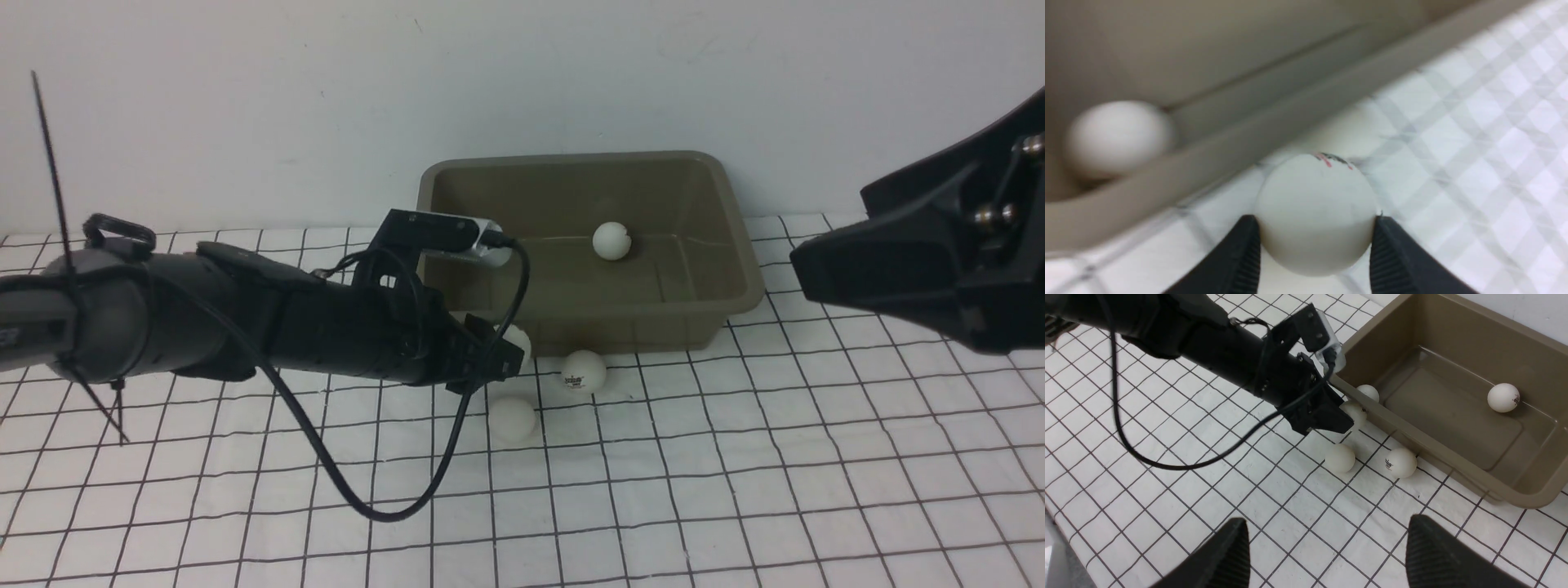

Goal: Put the table tennis balls into the box on the white checkered tablecloth.
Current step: 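Reach for and grasp a ping pong ball on the table beside the basket, then drop the ball into the bin, then reach for and grasp a ping pong ball on the table beside the basket, then drop the ball into the bin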

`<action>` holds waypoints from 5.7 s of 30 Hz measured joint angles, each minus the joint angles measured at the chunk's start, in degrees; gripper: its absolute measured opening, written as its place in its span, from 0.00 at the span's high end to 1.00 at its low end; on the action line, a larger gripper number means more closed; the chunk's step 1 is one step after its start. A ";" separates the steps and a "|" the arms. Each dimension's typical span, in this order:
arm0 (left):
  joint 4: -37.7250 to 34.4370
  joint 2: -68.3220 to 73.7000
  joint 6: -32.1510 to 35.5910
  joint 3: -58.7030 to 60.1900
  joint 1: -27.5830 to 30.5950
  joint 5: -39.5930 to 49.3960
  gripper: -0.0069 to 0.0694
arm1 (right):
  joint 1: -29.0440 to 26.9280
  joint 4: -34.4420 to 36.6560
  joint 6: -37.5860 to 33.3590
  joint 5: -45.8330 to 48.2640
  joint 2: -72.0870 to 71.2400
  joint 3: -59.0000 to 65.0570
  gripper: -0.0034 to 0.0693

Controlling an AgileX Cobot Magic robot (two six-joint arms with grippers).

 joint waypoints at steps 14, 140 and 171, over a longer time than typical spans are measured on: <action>-4.99 -0.03 14.67 -9.45 -0.06 -6.40 0.51 | 0.00 1.70 -0.04 1.47 0.00 0.00 0.32; 58.80 7.32 -53.50 -6.95 -14.96 -11.76 0.29 | 0.00 5.18 -5.80 2.85 0.00 0.00 0.32; 59.20 -5.21 -46.75 -7.08 -12.51 -21.52 0.45 | 0.00 5.35 -5.80 3.85 0.00 0.00 0.32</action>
